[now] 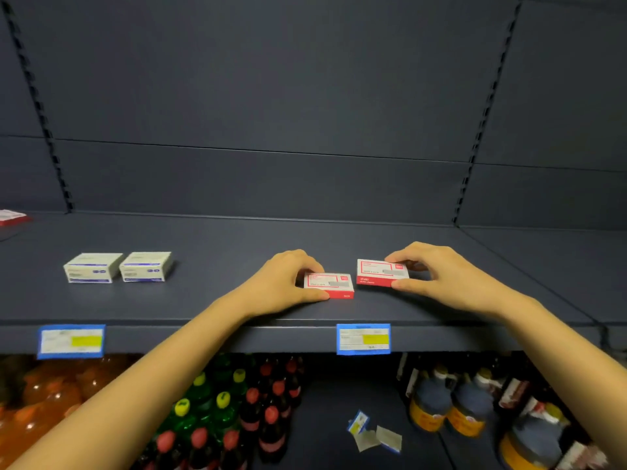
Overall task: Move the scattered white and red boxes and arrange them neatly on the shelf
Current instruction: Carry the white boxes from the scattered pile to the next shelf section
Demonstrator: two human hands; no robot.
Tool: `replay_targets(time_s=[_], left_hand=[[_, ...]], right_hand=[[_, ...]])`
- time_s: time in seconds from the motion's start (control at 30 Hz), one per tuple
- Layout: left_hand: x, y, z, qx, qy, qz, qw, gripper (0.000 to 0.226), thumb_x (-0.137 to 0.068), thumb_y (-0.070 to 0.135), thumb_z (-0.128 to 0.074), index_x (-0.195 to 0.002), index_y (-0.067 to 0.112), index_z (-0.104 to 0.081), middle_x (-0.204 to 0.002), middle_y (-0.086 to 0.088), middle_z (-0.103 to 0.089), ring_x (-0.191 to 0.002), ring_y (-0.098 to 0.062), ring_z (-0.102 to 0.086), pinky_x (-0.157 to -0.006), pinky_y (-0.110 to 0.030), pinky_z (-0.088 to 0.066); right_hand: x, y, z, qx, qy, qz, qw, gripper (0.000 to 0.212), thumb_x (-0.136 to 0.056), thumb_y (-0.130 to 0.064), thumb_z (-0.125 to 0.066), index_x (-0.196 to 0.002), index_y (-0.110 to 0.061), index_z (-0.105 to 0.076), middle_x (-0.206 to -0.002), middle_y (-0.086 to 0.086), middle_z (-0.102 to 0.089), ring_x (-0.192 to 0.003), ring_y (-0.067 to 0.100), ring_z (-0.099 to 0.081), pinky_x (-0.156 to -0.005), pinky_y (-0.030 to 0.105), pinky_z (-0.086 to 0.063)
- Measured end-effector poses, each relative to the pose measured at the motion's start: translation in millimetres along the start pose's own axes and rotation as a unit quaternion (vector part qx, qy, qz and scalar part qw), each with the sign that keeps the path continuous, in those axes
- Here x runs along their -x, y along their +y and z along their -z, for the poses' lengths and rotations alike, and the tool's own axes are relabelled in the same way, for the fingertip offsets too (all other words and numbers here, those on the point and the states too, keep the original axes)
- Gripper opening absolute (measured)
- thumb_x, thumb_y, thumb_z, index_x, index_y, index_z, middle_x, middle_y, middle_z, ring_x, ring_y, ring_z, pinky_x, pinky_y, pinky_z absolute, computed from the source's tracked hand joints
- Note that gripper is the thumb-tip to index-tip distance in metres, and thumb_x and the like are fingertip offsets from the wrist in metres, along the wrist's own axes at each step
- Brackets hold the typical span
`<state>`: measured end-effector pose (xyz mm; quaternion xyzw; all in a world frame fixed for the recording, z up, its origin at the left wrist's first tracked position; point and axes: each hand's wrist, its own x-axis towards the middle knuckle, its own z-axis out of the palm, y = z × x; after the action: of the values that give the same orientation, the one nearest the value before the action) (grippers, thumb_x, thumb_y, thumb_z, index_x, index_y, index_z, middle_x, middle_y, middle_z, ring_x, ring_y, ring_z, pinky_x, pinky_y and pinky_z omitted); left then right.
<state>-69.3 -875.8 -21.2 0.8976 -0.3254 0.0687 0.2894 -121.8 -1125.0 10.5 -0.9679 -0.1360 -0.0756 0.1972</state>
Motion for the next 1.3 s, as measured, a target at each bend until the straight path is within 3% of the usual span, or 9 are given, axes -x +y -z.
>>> replay_targets(time_s=[0.3, 0.47, 0.57, 0.77, 0.87, 1.13, 1.3], left_hand=[[-2.4, 15.6, -11.3, -0.020, -0.003, 0.054, 0.998, 0.039, -0.081, 0.036, -0.065, -0.116, 0.019, -0.060, -0.113, -0.001, -0.061, -0.101, -0.013, -0.056, -0.092, -0.033, -0.048], [12.0, 17.9, 2.2, -0.061, 0.103, 0.090, 0.989, 0.038, -0.085, 0.038, -0.059, -0.113, 0.014, -0.062, -0.111, -0.002, -0.064, -0.100, -0.015, -0.058, -0.091, -0.029, -0.045], [32.3, 10.2, 23.9, -0.154, 0.159, 0.128, 0.967, 0.036, -0.089, 0.039, -0.053, -0.114, 0.015, -0.061, -0.114, -0.001, -0.065, -0.104, -0.018, -0.058, -0.093, -0.035, -0.044], [96.9, -7.1, 69.1, -0.294, 0.187, 0.197, 0.916, 0.037, -0.092, 0.040, -0.045, -0.118, 0.016, -0.058, -0.118, -0.002, -0.062, -0.113, -0.022, -0.053, -0.090, -0.037, -0.043], [134.0, -15.5, 90.4, -0.317, 0.189, 0.238, 0.898, 0.040, -0.092, 0.044, -0.042, -0.121, 0.019, -0.056, -0.118, -0.001, -0.061, -0.112, -0.020, -0.052, -0.085, -0.035, -0.042], [237.5, -53.9, 151.3, -0.340, 0.198, 0.312, 0.865, 0.044, -0.091, 0.046, -0.043, -0.122, 0.017, -0.056, -0.126, -0.002, -0.058, -0.117, -0.020, -0.051, -0.095, -0.038, -0.043], [296.3, -85.6, 198.1, -0.347, 0.184, 0.320, 0.862, 0.041, -0.091, 0.043, -0.045, -0.123, 0.019, -0.055, -0.125, -0.001, -0.059, -0.115, -0.018, -0.052, -0.094, -0.035, -0.045]], right_hand=[[-7.9, 37.8, -0.7, 0.035, -0.071, 0.063, 0.995, 0.041, -0.086, -0.036, -0.060, -0.124, -0.024, -0.052, -0.125, -0.006, -0.056, -0.110, 0.008, -0.051, -0.096, 0.025, -0.043], [-28.2, 22.7, 4.9, 0.048, -0.037, 0.117, 0.991, 0.046, -0.086, -0.045, -0.055, -0.129, -0.029, -0.048, -0.135, -0.011, -0.048, -0.122, 0.009, -0.045, -0.103, 0.032, -0.039], [-44.6, -5.4, -2.0, 0.057, -0.025, 0.166, 0.984, 0.041, -0.090, -0.042, -0.050, -0.129, -0.031, -0.047, -0.138, -0.012, -0.047, -0.128, 0.012, -0.042, -0.106, 0.039, -0.037], [-70.3, -81.9, -32.7, 0.047, -0.001, 0.255, 0.966, 0.039, -0.093, -0.039, -0.046, -0.131, -0.030, -0.046, -0.138, -0.012, -0.048, -0.127, 0.011, -0.043, -0.104, 0.039, -0.039], [-77.7, -124.6, -51.1, 0.043, -0.009, 0.289, 0.956, 0.039, -0.093, -0.038, -0.045, -0.131, -0.029, -0.045, -0.137, -0.011, -0.047, -0.127, 0.013, -0.043, -0.102, 0.041, -0.041], [-88.2, -242.4, -106.2, 0.038, -0.016, 0.341, 0.939, 0.036, -0.091, -0.038, -0.049, -0.126, -0.030, -0.048, -0.129, -0.008, -0.051, -0.117, 0.017, -0.048, -0.087, 0.036, -0.044], [-94.3, -316.0, -143.4, 0.028, -0.025, 0.347, 0.937, 0.039, -0.091, -0.041, -0.048, -0.128, -0.030, -0.047, -0.134, -0.008, -0.049, -0.122, 0.015, -0.046, -0.098, 0.037, -0.043]])
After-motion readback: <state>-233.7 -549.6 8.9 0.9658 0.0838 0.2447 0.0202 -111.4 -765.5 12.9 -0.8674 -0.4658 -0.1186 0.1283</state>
